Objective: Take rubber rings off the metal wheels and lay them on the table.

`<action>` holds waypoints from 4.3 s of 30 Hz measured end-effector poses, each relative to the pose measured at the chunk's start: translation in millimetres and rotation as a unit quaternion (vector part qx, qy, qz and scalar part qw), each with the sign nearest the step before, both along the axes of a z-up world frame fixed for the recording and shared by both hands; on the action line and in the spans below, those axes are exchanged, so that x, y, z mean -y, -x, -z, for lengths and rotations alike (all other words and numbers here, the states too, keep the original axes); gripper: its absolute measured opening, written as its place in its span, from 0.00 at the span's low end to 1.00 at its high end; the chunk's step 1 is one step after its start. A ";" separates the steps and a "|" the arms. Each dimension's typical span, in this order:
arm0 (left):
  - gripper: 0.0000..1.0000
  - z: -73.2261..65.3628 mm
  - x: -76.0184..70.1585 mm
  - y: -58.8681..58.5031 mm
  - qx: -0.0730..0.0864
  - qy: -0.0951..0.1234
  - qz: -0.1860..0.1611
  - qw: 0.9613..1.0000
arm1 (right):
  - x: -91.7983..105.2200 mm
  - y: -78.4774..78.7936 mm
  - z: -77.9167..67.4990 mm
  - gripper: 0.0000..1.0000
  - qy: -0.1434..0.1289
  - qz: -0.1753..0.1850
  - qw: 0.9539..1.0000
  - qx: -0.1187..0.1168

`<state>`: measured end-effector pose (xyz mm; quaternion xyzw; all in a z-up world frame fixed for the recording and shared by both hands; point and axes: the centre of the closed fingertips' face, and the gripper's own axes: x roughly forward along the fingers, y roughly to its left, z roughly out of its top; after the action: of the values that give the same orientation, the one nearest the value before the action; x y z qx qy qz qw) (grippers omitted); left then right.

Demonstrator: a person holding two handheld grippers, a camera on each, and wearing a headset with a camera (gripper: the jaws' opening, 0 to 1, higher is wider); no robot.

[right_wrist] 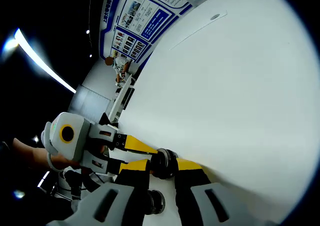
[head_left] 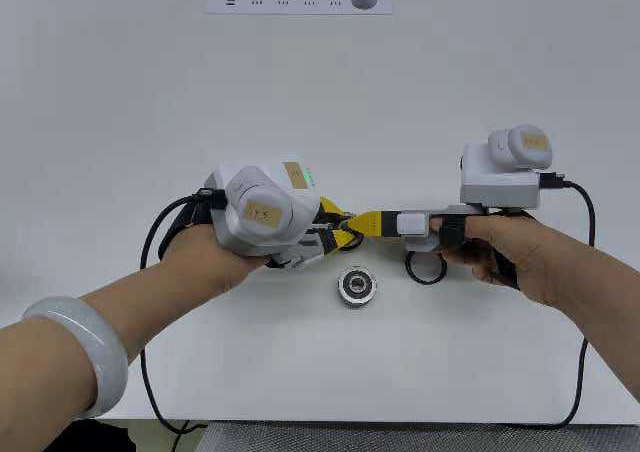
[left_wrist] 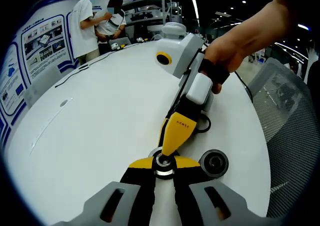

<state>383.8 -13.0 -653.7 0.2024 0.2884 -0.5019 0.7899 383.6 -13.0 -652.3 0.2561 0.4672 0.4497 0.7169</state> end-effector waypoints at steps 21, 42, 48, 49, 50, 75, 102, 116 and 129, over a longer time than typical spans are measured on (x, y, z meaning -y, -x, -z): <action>0.13 0.1 -0.2 0.2 0.000 0.000 -0.002 1.000 | 8.2 9.3 -0.1 0.15 -0.001 -0.006 1.000 -0.008; 0.13 -0.2 0.1 -0.2 0.001 0.001 -0.002 1.000 | 9.2 9.9 -4.3 0.14 -0.008 -0.002 1.000 -0.005; 0.13 0.2 0.1 0.2 0.001 0.001 -0.002 1.000 | 10.5 8.6 0.6 0.10 0.001 0.003 1.000 -0.003; 0.13 0.2 0.2 0.2 0.001 0.001 -0.002 1.000 | 10.6 8.6 1.4 0.08 0.004 0.003 1.000 -0.002; 0.13 0.2 0.1 0.2 0.001 0.001 -0.002 1.000 | 10.5 8.6 1.7 0.08 0.004 0.004 1.000 -0.003; 0.13 0.4 -0.2 -0.4 0.001 -0.001 0.000 1.000 | 4.6 7.0 -4.0 0.01 0.007 0.007 1.000 0.007; 0.14 1.0 -0.4 0.6 0.010 -0.005 0.011 1.000 | 3.5 9.8 -8.7 0.02 -0.004 0.024 1.000 0.000; 0.20 -2.2 4.8 3.2 0.006 0.006 0.014 1.000 | 6.0 7.7 -3.9 0.02 0.006 0.029 1.000 -0.004; 0.25 -6.3 -3.2 2.3 0.018 0.008 0.006 1.000 | 7.1 8.9 -5.9 0.02 0.004 0.029 1.000 -0.005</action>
<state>381.6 -9.8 -647.4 0.2062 0.2688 -0.5050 0.7939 374.8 -20.1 -646.4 0.2687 0.4649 0.4255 0.7284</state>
